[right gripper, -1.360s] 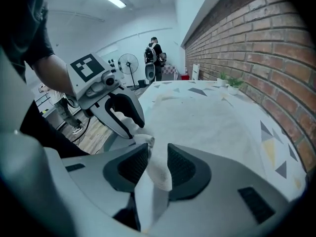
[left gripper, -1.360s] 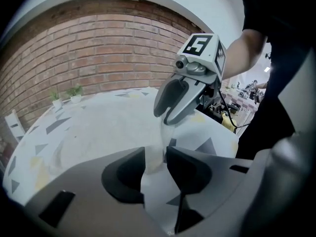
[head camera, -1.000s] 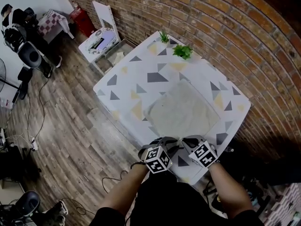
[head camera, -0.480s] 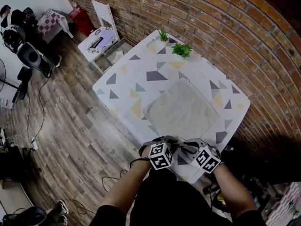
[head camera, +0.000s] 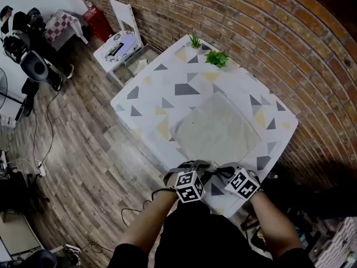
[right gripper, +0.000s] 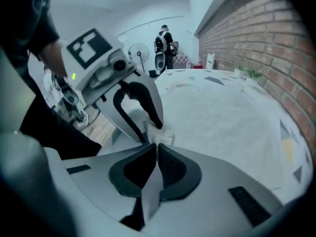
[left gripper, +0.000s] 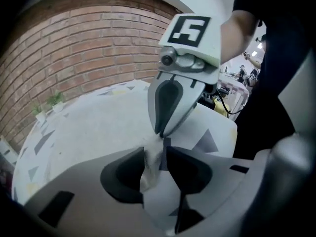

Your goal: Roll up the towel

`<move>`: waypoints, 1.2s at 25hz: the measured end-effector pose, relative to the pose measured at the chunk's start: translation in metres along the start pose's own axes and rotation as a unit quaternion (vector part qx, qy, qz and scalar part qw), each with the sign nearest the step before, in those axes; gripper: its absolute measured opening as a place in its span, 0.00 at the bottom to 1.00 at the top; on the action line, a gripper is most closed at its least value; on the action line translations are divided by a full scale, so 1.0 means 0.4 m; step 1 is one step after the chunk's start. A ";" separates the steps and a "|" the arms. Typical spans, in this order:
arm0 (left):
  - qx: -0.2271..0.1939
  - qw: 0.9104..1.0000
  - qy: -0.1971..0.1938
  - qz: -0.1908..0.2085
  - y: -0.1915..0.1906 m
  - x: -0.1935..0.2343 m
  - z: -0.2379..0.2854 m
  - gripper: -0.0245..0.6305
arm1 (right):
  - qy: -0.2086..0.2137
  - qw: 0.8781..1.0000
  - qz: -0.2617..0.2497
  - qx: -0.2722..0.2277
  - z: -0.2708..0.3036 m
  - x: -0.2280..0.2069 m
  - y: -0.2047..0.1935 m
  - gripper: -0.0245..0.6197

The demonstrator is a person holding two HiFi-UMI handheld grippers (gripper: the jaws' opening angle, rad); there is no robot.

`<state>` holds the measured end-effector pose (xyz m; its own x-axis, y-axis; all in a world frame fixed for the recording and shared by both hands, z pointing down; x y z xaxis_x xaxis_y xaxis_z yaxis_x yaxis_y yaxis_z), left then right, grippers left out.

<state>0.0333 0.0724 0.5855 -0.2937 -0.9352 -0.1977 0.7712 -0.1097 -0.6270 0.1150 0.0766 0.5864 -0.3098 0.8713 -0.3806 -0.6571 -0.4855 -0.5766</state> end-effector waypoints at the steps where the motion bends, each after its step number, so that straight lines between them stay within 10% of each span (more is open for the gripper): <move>1: -0.001 1.000 0.000 0.011 0.001 -0.008 -0.002 0.25 | 0.022 0.999 0.029 -0.019 -0.007 0.000 0.001 0.09; 6: -0.003 1.000 -0.015 0.002 0.002 -0.022 0.000 0.12 | 0.065 0.989 0.105 -0.076 -0.052 -0.002 -0.002 0.09; 15: -0.004 0.979 -0.107 -0.174 0.002 0.043 0.001 0.09 | -0.018 0.998 -0.035 -0.041 -0.064 0.023 0.037 0.32; 19: 0.007 0.982 -0.114 -0.149 -0.006 0.040 0.002 0.09 | -0.029 0.998 -0.060 0.001 -0.033 0.008 0.032 0.10; 30: -0.019 0.999 -0.036 -0.024 0.002 0.035 -0.037 0.14 | 0.100 0.990 0.096 -0.007 -0.032 -0.041 0.009 0.09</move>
<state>0.0216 0.0642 0.5709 -0.2874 -0.9510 -0.1140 0.7354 -0.1429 -0.6624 0.1265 0.0596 0.5812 -0.2856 0.7316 -0.6190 -0.5888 -0.6436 -0.4889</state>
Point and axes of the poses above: the fingertips, and each gripper's own axes: z forward along the fingers, x to its left, y out of its top, the point moved 6 cm from there along -z, backward along the fingers, and after that the axes turned 15 degrees about y, right-handed, at the moved point
